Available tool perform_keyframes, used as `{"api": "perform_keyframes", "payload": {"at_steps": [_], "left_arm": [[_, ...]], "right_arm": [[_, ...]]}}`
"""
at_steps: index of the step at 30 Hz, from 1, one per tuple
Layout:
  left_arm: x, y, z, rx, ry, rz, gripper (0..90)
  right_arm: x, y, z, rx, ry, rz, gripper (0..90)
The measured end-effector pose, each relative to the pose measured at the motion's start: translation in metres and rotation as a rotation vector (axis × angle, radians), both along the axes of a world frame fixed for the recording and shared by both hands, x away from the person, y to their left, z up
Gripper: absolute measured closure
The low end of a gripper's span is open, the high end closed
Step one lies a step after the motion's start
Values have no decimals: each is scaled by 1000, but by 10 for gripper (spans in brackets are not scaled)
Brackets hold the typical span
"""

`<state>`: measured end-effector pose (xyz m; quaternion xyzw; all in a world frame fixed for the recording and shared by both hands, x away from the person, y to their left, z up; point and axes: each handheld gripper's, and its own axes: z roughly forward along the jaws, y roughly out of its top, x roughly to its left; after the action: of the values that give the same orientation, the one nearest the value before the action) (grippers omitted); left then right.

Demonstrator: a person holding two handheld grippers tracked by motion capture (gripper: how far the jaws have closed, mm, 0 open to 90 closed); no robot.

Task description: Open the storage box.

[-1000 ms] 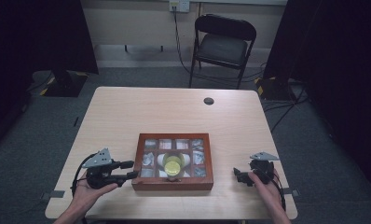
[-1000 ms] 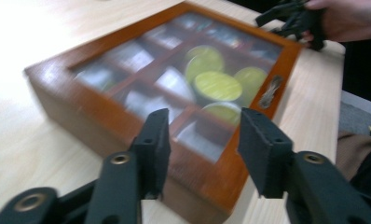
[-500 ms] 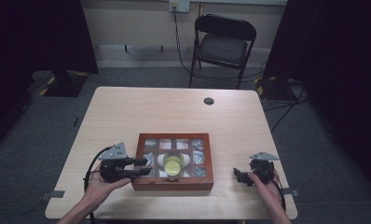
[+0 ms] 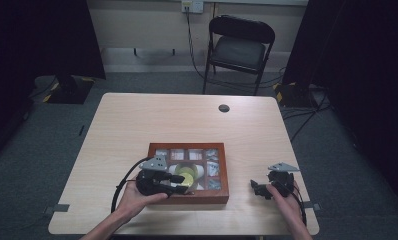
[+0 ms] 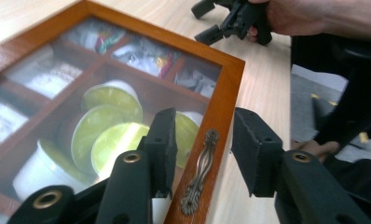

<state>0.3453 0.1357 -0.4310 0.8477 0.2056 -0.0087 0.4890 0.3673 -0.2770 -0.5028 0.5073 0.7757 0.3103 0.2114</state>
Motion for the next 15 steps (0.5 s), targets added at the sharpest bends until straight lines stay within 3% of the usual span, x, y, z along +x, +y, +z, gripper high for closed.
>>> {"api": "perform_keyframes", "payload": {"at_steps": [2, 5, 13, 15], "left_arm": [[0, -2, -2, 6, 22, -10, 604], [-1, -4, -5, 27, 28, -47, 681], [1, -6, -9, 90, 3, -41, 736], [2, -6, -11, 101, 10, -62, 766]], "right_arm": [[0, 0, 0, 0, 0, 0, 2], [0, 0, 0, 0, 0, -1, 2], [0, 0, 0, 0, 0, -1, 3], [0, 0, 0, 0, 0, -1, 2]]}}
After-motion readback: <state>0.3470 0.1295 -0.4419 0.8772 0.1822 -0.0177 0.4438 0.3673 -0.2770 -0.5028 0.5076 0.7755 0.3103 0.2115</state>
